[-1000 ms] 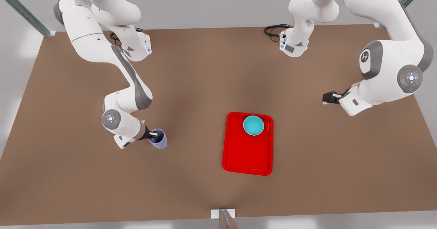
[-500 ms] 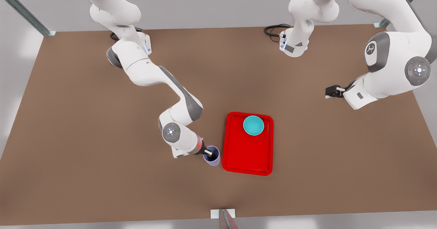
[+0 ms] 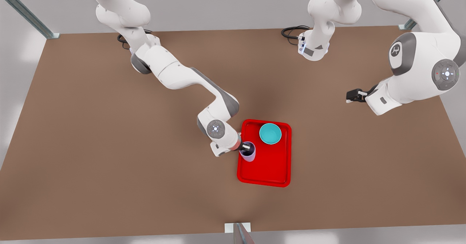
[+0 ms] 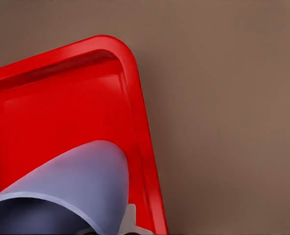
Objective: Place the bowl on the tray with the left arm and the cup on the tray with the right arm
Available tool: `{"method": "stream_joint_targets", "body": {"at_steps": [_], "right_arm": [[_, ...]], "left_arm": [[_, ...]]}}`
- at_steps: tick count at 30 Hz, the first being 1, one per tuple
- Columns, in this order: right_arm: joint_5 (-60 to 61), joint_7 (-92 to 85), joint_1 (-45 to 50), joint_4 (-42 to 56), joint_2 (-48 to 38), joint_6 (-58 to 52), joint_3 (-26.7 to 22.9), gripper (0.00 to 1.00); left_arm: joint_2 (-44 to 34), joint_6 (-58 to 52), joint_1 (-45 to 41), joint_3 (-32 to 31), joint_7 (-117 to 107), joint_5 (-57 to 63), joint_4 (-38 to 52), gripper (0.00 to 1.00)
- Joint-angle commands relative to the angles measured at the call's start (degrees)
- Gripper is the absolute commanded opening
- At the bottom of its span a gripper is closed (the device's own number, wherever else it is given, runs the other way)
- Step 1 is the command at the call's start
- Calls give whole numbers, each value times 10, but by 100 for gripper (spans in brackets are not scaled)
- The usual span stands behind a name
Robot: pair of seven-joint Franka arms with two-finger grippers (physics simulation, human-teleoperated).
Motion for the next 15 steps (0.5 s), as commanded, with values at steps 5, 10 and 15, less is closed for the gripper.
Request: {"method": "stream_joint_targets", "body": {"at_steps": [5,10,15], "right_arm": [[-2,2,24,74,42,-10,-1,21],[-3,0,24,71,58,-8,-4,25],[-3,1,24,88,57,-12,-4,100]], "left_arm": [[1,-5,-3,-1,-4,2,11,100],[1,-6,-4,-1,-4,2,11,100],[1,-6,-4,-1,-5,2,11,100]]}}
